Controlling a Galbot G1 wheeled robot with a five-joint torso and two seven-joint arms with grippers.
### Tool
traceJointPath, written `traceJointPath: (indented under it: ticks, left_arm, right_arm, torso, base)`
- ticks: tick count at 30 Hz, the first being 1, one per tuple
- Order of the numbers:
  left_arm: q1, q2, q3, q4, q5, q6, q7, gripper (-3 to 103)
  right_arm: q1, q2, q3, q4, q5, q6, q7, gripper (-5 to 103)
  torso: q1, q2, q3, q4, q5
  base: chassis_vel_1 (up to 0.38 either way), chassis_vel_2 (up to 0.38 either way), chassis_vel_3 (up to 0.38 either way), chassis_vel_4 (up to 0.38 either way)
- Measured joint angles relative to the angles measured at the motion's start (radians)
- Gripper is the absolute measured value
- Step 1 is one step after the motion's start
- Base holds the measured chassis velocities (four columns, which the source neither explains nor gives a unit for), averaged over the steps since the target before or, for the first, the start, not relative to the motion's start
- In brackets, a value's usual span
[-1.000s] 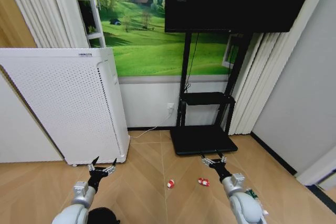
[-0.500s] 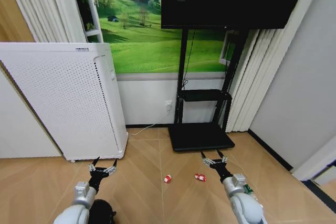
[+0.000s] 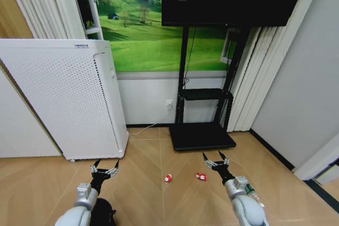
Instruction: Pick up the trash bin and place the garbage on the floor into it.
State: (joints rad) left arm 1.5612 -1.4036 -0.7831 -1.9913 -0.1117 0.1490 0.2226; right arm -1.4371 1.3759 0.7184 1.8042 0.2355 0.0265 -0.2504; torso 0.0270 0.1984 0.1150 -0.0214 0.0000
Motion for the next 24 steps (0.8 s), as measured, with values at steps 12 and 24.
traceJointPath:
  ticks: [12, 24]
  left_arm:
    - [0.001, -0.002, -0.004, 0.001, 0.0, -0.002, 0.005, 100]
    - [0.0, -0.009, -0.004, 0.009, 0.0, -0.01, 0.006, 100]
  right_arm:
    - [-0.006, 0.002, 0.002, 0.006, 0.001, -0.006, -0.003, 100]
    - [-0.007, 0.003, 0.004, 0.005, 0.0, 0.004, -0.004, 100]
  torso:
    - [-0.012, -0.043, -0.031, 0.0, 0.0]
    - [-0.022, -0.088, -0.067, 0.0, 0.0]
  base:
    - [0.0, 0.0, 0.0, 0.0]
    - [0.007, -0.01, -0.005, 0.006]
